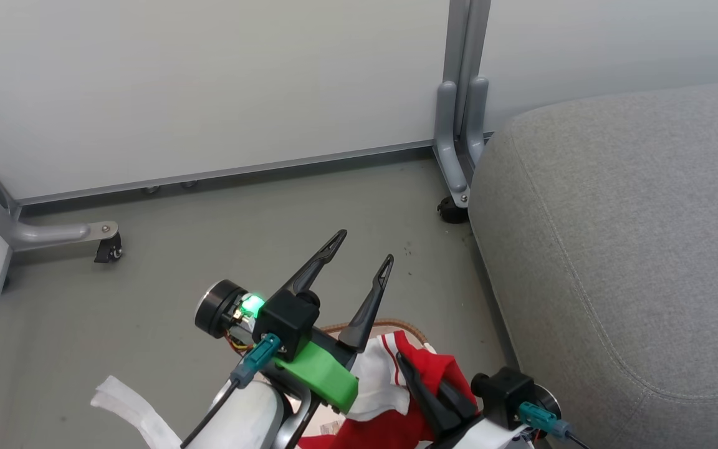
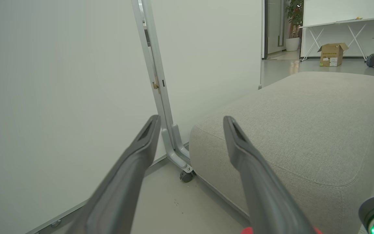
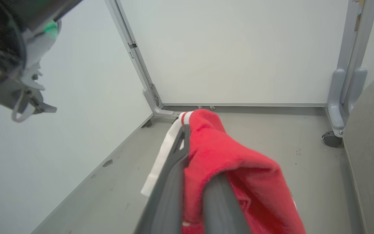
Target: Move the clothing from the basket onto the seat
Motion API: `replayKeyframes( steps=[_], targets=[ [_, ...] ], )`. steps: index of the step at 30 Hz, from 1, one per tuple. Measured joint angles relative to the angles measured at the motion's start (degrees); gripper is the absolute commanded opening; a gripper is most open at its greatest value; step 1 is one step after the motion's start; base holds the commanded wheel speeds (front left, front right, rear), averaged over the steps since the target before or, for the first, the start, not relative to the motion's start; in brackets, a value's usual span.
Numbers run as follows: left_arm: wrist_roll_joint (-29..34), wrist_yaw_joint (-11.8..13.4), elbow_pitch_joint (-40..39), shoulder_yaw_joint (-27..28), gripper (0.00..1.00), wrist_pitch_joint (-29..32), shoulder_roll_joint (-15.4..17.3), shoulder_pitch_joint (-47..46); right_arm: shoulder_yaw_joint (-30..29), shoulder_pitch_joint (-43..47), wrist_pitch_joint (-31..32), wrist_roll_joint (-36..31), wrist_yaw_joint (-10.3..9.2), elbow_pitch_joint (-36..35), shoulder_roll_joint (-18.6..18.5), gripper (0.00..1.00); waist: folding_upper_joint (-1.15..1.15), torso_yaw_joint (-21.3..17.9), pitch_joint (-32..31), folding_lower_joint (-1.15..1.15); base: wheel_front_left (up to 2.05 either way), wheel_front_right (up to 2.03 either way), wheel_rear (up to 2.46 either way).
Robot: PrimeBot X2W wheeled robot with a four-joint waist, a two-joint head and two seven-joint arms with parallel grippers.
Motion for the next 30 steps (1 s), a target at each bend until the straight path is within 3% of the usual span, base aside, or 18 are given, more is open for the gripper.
replayKeyframes(
  steps=[30],
  targets=[
    [-1.9,1.5,0.4,0.2,1.00,-0.4,2.6,1.0,-4.5,-0.3,0.0,-3.2,0.00,-3.9,0.0,0.00,0.00,-2.4,1.1,0.00,0.00,0.00,0.00]
  ],
)
